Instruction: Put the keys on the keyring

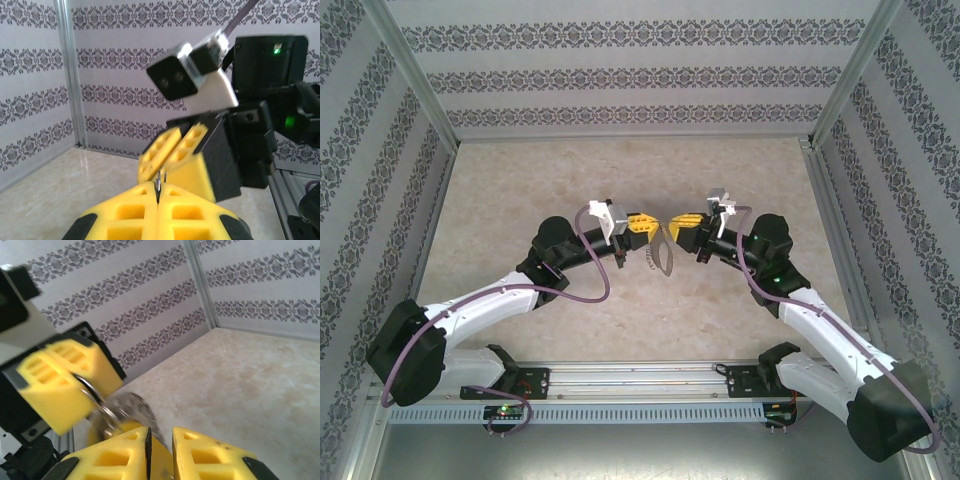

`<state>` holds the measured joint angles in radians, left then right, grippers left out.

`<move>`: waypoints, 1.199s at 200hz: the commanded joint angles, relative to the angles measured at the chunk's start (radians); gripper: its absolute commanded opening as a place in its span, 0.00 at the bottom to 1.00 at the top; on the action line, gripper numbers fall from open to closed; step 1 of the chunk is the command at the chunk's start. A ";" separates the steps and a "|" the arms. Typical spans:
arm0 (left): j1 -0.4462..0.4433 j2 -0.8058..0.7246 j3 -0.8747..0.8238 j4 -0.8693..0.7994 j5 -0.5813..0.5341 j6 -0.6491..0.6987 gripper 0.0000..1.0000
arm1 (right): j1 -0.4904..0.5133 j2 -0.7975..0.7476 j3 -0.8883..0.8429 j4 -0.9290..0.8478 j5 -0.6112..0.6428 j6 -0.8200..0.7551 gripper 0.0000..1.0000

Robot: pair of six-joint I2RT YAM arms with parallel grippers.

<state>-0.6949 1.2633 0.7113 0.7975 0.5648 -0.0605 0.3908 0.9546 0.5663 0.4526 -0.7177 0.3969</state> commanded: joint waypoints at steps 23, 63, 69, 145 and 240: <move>-0.020 -0.002 0.018 0.104 0.001 -0.009 0.00 | -0.017 -0.030 -0.006 -0.003 0.001 0.023 0.22; -0.020 0.016 0.023 0.096 -0.020 -0.027 0.00 | -0.037 -0.048 0.004 -0.002 0.007 0.031 0.35; -0.020 0.020 0.025 0.095 -0.028 -0.030 0.00 | -0.042 -0.049 0.007 -0.001 0.010 0.034 0.38; 0.020 0.083 0.049 0.187 -0.010 -0.139 0.00 | -0.061 -0.025 0.026 0.075 0.066 0.111 0.51; 0.123 0.141 0.030 0.435 0.092 -0.396 0.00 | -0.074 0.062 0.033 0.265 -0.099 0.224 0.46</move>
<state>-0.6052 1.3819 0.7151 1.0542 0.6010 -0.3336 0.3225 0.9901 0.5629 0.6094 -0.7502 0.5762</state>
